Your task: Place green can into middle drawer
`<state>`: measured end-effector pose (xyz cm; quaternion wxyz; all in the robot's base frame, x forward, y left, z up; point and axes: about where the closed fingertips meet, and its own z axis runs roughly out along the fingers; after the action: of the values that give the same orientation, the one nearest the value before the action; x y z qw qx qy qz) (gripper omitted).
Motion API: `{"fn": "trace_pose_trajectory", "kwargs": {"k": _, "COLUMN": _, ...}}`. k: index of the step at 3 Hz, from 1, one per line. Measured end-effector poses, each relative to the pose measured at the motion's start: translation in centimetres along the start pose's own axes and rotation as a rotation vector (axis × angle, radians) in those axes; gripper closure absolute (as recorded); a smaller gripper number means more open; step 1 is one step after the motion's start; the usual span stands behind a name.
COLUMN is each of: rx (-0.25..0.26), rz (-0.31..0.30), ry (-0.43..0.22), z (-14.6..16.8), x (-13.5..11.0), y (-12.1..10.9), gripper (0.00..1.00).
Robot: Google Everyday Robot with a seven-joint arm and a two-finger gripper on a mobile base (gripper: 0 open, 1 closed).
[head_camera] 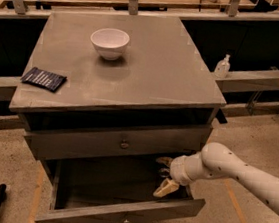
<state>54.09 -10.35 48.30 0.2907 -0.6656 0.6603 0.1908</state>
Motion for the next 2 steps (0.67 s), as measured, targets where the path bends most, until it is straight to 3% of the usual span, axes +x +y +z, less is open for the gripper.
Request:
{"fn": "trace_pose_trajectory", "kwargs": {"k": 1, "rx": 0.043, "rz": 0.089, "ry": -0.145, "z": -3.7, "x": 3.0, "y": 0.7, "gripper": 0.52}}
{"fn": "trace_pose_trajectory", "kwargs": {"k": 2, "rx": 0.104, "rz": 0.178, "ry": -0.221, "z": -8.4, "x": 7.2, "y": 2.0, "gripper": 0.59}}
